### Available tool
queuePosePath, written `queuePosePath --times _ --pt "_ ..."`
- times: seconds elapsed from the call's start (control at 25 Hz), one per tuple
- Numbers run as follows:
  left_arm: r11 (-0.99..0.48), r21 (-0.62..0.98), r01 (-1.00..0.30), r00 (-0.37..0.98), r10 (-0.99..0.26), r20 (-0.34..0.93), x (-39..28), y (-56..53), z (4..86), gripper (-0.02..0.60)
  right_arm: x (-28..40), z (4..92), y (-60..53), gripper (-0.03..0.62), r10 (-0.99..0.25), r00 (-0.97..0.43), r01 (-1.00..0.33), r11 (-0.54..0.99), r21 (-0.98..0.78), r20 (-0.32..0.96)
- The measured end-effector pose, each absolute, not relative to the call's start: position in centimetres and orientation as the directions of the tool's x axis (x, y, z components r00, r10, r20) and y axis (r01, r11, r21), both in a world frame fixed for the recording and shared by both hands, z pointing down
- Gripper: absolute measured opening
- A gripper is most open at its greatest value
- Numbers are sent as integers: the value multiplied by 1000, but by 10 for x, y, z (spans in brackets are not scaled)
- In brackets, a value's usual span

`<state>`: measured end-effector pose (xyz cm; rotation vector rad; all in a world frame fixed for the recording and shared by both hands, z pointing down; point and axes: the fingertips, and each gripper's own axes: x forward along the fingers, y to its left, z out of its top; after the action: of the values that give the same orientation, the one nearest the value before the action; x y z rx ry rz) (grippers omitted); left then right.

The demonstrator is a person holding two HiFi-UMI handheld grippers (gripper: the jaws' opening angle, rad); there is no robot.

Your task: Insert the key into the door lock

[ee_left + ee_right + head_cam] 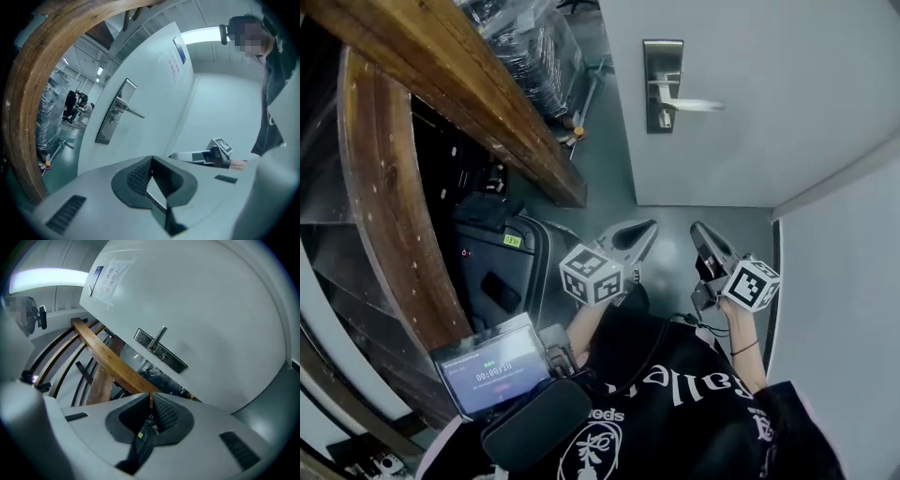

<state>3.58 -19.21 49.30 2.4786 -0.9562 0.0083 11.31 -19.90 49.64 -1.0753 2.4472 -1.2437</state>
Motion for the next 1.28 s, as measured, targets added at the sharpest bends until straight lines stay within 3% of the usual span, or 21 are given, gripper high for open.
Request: queuePosePath --times 0.52,0.92,1.28 --pt "-585 399 -707 691 -691 212 85 -30 508 5 146 532 -27 32 -569 -809 -433 412 -802 145" --pt "-480 404 -779 603 -752 268 50 51 516 5 122 535 35 32 -498 -856 -389 443 -807 139" --pt "-510 400 -761 626 -738 250 1 124 514 5 75 544 96 32 -515 -840 -424 429 -797 170"
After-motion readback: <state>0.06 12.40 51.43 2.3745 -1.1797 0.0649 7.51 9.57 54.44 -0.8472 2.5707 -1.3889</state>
